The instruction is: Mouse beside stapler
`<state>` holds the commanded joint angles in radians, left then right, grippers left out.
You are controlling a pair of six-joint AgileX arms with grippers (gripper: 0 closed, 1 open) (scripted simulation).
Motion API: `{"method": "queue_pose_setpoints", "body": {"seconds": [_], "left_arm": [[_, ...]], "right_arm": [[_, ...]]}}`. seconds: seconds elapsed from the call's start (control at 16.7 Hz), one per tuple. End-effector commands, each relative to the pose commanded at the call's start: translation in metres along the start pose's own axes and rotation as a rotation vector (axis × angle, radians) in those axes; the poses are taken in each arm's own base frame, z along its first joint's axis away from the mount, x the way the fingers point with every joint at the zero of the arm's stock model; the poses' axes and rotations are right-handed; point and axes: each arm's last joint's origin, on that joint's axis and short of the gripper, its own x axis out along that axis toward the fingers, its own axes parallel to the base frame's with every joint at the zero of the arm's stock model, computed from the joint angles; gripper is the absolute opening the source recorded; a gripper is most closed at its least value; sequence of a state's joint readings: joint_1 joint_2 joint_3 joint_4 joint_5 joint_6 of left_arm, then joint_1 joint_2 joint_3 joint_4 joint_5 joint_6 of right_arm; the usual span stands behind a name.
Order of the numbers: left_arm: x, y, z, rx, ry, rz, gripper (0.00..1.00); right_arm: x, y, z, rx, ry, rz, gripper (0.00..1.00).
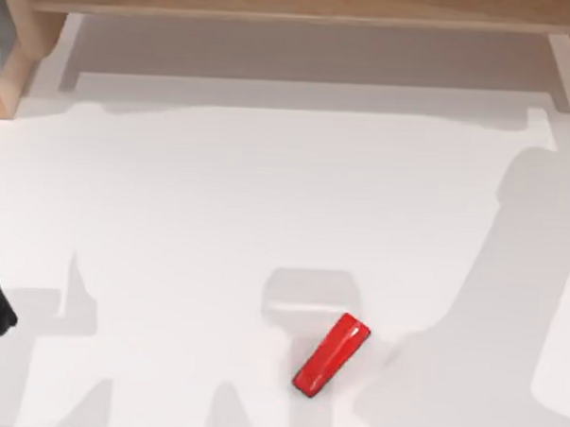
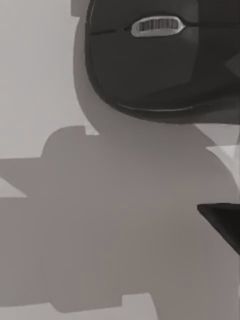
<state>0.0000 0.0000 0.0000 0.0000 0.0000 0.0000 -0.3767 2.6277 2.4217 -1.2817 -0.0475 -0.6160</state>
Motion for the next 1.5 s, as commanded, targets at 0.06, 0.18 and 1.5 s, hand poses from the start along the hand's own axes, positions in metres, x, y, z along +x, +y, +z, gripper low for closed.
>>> {"method": "queue_pose_setpoints", "body": {"seconds": [0.06, 0.18, 1.5], "left_arm": [[0.000, 0.000, 0.000, 0.000, 0.000, 0.000, 1.00], [0.000, 0.000, 0.000, 0.000, 0.000, 0.000, 1.00], [0.000, 0.000, 0.000, 0.000, 0.000, 0.000, 1.00]], "right_arm": [[0.000, 0.000, 0.000, 0.000, 0.000, 0.000, 0.85], [0.000, 0.000, 0.000, 0.000, 0.000, 0.000, 0.70], [-0.024, 0.000, -0.002, 0.018, -0.027, -0.024, 0.00]]}}
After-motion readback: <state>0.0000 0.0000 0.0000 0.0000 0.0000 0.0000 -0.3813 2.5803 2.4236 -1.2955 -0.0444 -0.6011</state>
